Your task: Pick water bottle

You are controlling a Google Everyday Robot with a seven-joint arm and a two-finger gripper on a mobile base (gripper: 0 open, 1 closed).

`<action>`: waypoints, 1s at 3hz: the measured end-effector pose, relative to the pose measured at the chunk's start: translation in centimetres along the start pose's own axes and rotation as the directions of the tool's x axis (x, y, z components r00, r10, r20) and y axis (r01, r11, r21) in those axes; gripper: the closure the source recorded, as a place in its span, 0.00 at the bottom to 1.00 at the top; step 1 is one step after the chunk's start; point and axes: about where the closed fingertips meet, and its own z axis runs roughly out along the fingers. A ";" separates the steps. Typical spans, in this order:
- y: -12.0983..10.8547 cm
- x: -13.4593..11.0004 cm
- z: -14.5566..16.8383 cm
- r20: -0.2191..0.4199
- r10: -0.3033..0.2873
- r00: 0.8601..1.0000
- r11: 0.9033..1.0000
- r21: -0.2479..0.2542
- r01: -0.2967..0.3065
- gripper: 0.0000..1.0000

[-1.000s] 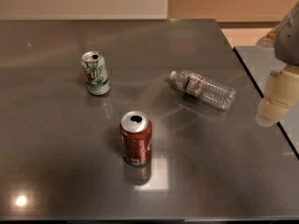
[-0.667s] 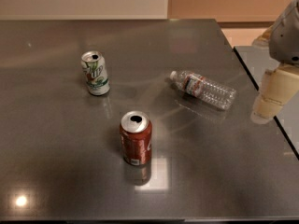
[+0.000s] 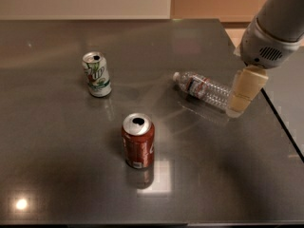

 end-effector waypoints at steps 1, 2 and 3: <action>-1.7 -1.5 3.0 -0.013 0.032 0.999 0.999 -0.037 -0.032 0.00; -2.8 -2.8 5.5 -0.036 0.057 0.998 0.995 -0.076 -0.059 0.00; -3.1 -3.9 7.7 -0.063 0.071 0.996 0.992 -0.104 -0.077 0.00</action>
Offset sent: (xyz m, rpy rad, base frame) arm 0.0715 0.0407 -0.0673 -0.0035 0.1696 -0.0732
